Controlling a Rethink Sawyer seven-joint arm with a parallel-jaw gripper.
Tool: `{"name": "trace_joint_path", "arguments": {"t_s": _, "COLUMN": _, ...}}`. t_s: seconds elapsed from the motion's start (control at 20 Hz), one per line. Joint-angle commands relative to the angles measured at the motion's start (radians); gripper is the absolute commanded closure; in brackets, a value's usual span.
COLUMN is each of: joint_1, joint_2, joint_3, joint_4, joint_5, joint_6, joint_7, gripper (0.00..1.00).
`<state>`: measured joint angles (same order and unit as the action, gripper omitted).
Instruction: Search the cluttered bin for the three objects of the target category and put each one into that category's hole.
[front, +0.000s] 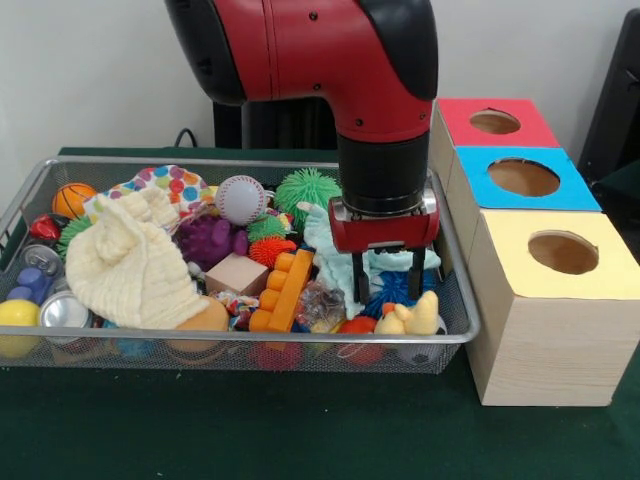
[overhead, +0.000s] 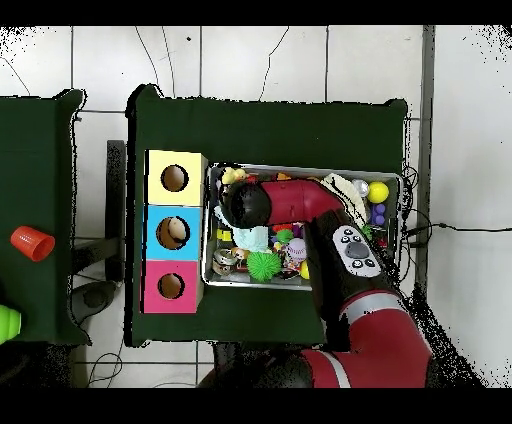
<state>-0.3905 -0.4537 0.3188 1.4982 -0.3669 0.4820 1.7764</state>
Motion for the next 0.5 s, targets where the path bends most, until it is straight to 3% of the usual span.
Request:
{"name": "trace_joint_path", "arguments": {"t_s": 0.05, "joint_1": 0.004, "joint_2": 0.089, "joint_3": 0.08, "joint_4": -0.128, "joint_5": -0.009, "joint_6": 0.107, "joint_7": -0.091, "gripper": 0.0}}
{"name": "trace_joint_path", "arguments": {"t_s": 0.5, "joint_1": 0.009, "joint_2": 0.091, "joint_3": 0.082, "joint_4": -0.121, "joint_5": -0.012, "joint_6": 0.094, "joint_7": -0.068, "gripper": 0.0}}
